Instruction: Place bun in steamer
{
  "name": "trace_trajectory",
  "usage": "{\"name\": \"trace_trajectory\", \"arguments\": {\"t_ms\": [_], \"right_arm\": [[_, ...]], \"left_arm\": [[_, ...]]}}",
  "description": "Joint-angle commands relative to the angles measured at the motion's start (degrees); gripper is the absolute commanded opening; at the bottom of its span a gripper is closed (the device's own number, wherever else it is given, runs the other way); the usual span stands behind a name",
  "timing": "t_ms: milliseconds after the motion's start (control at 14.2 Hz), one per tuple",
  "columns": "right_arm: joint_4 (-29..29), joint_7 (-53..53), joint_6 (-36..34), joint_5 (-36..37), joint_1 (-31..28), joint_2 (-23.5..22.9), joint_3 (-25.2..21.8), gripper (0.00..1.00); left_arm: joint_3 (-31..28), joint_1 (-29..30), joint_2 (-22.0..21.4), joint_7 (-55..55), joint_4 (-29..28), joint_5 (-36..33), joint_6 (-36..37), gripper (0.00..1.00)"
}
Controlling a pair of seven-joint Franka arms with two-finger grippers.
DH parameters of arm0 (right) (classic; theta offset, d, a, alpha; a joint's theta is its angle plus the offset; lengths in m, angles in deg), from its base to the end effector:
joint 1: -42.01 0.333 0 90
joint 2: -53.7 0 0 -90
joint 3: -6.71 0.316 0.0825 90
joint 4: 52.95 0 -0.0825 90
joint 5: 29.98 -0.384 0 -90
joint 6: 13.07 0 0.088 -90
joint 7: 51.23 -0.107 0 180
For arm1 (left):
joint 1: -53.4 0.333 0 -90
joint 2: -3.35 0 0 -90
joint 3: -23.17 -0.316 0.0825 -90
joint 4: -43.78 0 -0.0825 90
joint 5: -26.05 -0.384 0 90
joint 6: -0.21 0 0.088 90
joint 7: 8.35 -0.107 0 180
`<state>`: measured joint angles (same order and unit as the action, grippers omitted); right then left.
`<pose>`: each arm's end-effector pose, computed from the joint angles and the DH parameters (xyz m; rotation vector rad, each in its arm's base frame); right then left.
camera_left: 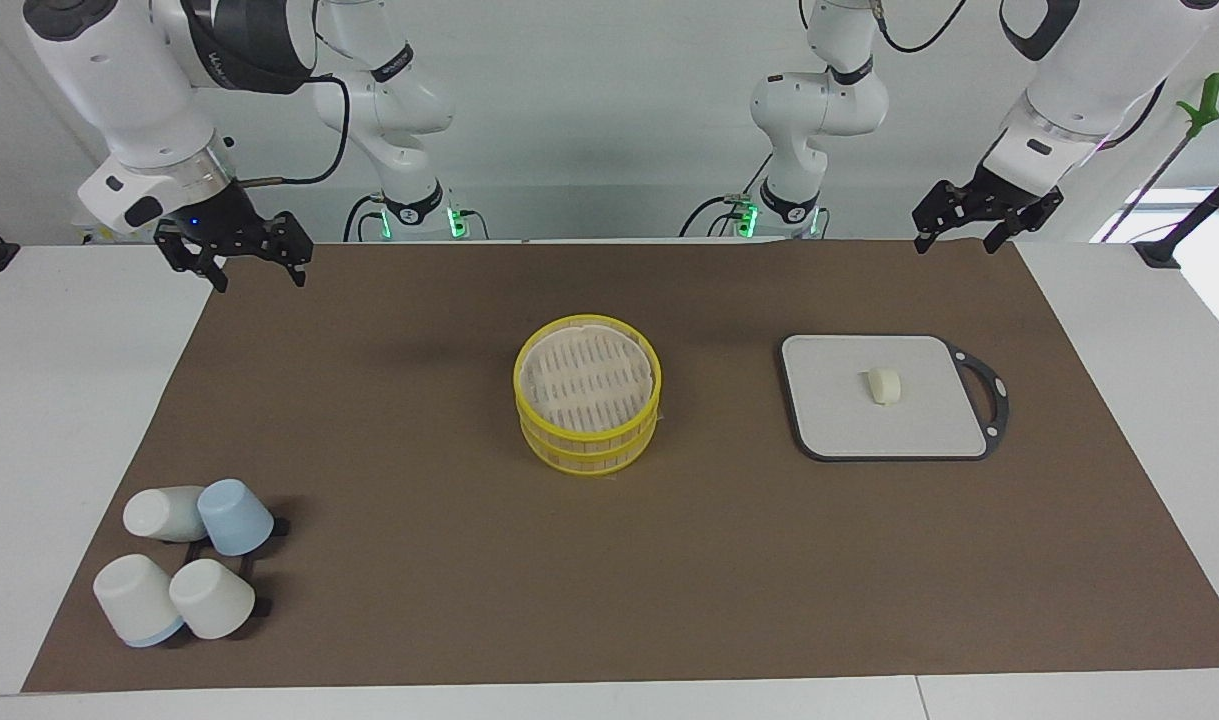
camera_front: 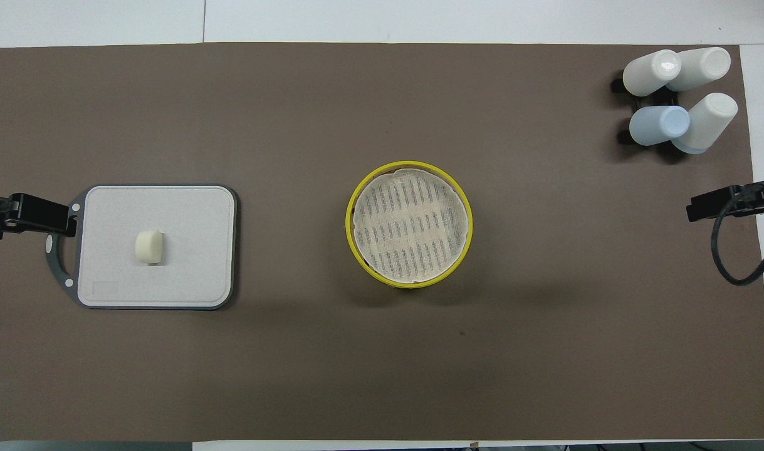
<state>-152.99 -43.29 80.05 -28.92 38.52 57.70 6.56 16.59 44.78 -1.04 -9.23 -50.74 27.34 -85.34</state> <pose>0.5320 -0.0358 0.5843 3.1252 0.1197 -0.0822 0.5212 -0.0188 0.6221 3.1076 -0.0816 -0.1256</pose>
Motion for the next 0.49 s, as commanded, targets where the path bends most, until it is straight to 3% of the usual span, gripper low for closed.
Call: {"name": "trace_trajectory", "arguments": {"t_ms": [0,211,422], "right_arm": [[-2.0,0.1,2.4,-0.7,0.8,0.9,1.2,1.00],[-1.8,-10.4,6.5,-0.9,7.4,-1.3,1.3,0.99],[0.3,-25.7,12.3,-2.4,16.5,-6.8,1.3,0.97]], "left_arm": [[-0.4,1.0,-4.4,0.4,-7.9,-1.2,-6.1,1.00],[-0.4,1.9,-7.1,0.0,-16.6,-1.2,-12.9,1.00],[-0.4,3.8,-7.1,-3.1,-24.5,-1.2,-21.1,1.00]]}}
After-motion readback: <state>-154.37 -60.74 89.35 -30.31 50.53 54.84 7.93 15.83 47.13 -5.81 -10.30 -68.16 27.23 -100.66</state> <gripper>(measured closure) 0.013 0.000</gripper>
